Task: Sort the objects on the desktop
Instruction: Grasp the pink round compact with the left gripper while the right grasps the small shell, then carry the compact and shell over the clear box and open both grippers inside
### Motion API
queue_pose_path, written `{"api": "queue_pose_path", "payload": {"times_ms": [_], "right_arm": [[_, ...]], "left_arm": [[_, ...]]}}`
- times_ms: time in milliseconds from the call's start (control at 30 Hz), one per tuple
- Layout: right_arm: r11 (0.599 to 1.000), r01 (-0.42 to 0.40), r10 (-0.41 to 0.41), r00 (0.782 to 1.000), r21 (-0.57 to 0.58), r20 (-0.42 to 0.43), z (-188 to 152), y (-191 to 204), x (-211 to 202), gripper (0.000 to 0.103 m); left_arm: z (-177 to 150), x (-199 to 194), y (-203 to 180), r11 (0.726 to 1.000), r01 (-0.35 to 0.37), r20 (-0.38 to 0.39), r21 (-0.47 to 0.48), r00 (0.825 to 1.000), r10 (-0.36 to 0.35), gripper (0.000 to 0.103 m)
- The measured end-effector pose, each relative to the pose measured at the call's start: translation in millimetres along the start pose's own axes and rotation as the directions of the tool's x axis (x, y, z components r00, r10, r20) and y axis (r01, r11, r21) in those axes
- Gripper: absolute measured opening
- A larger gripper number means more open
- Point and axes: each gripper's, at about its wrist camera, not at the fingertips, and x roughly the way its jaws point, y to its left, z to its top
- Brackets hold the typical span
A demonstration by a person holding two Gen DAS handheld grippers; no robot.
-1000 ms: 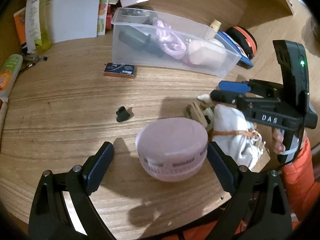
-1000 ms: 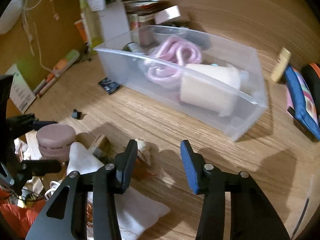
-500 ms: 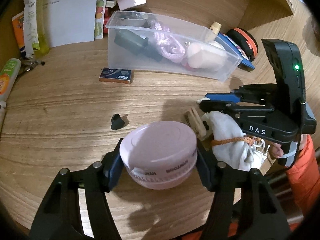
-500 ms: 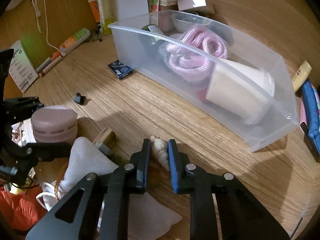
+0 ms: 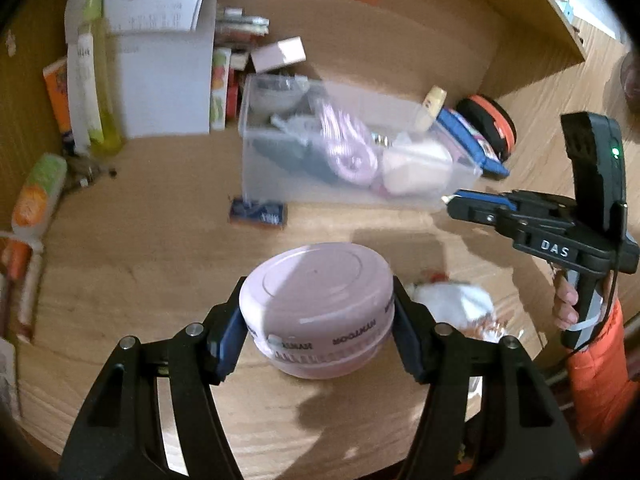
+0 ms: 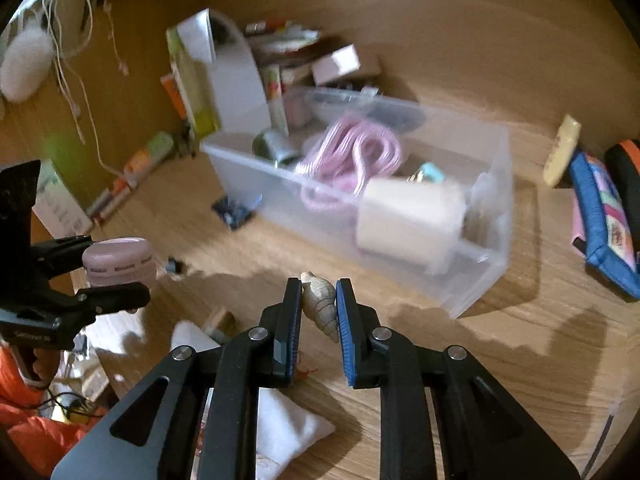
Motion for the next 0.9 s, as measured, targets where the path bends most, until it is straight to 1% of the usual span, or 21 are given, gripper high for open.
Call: {"api": "queue_pose_path", "payload": {"times_ms": [267, 633, 800, 900], "right_arm": [[0.999, 0.039, -0.039, 0.996, -0.003, 0.081, 16, -5, -28, 0.016], [1.000, 0.026, -0.026, 0.987, 0.005, 0.156, 45, -15, -35, 0.016], [1.000, 0.007, -0.008, 0.983, 0.007, 0.183, 60, -17, -29, 0.016], [1.000, -0.008, 0.007, 0.982, 0.005, 0.187, 69, -17, -20, 0.016]], "left_arm": [[36, -11, 0, 0.997, -0.060, 0.076, 0.049, 0.996, 0.056, 0.063], [87, -16, -1, 0.991, -0.101, 0.156, 0.091, 0.984, 0.086, 0.064], [105, -4, 0, 0.990, -0.106, 0.164, 0.094, 0.982, 0.090, 0.064], [111, 10, 0, 0.989, -0.109, 0.154, 0.100, 0.984, 0.093, 0.064]]}}
